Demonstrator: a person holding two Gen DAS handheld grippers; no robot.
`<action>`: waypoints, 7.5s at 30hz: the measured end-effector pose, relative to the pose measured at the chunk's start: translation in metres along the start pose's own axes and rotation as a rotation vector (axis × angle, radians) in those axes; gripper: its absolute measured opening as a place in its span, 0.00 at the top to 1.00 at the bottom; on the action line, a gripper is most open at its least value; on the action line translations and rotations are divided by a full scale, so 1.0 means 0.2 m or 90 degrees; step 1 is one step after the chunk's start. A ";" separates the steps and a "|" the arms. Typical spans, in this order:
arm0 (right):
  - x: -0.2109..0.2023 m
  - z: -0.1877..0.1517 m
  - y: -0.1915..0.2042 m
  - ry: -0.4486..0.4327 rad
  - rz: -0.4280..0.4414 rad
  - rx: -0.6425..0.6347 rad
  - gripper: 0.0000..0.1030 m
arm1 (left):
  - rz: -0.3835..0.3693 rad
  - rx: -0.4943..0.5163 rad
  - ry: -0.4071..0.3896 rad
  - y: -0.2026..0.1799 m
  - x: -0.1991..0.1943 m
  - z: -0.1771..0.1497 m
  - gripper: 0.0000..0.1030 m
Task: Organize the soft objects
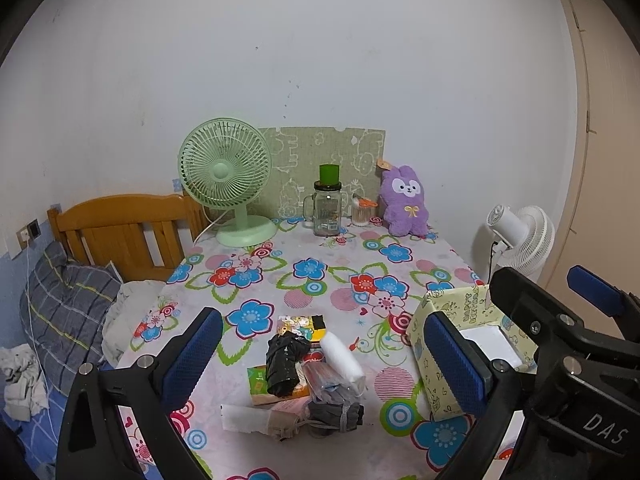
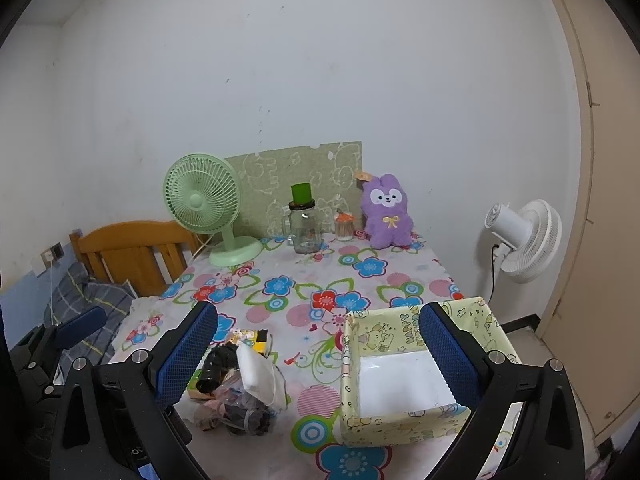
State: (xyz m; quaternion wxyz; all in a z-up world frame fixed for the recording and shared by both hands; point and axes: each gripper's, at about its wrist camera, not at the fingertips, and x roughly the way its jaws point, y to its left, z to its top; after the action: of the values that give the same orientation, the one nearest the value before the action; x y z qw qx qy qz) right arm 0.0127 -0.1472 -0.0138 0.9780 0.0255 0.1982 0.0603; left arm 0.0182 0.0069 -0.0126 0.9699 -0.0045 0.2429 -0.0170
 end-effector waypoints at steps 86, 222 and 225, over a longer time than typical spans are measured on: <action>0.86 -0.33 0.33 0.242 0.067 -0.035 0.25 | 0.017 -0.027 0.197 0.32 0.72 -0.27 0.26; 0.57 -0.13 -0.73 0.186 -0.074 0.074 0.75 | -0.135 0.100 0.160 -0.84 0.69 -0.07 0.68; 0.60 -0.14 -0.76 0.195 -0.080 0.079 0.75 | -0.137 0.103 0.173 -0.86 0.73 -0.09 0.66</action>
State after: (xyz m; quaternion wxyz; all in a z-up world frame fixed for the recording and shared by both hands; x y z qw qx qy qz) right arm 0.1277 -0.2813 -0.0976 0.9347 0.0638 0.3495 -0.0103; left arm 0.1328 -0.1706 -0.0932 0.9179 0.0500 0.3675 -0.1410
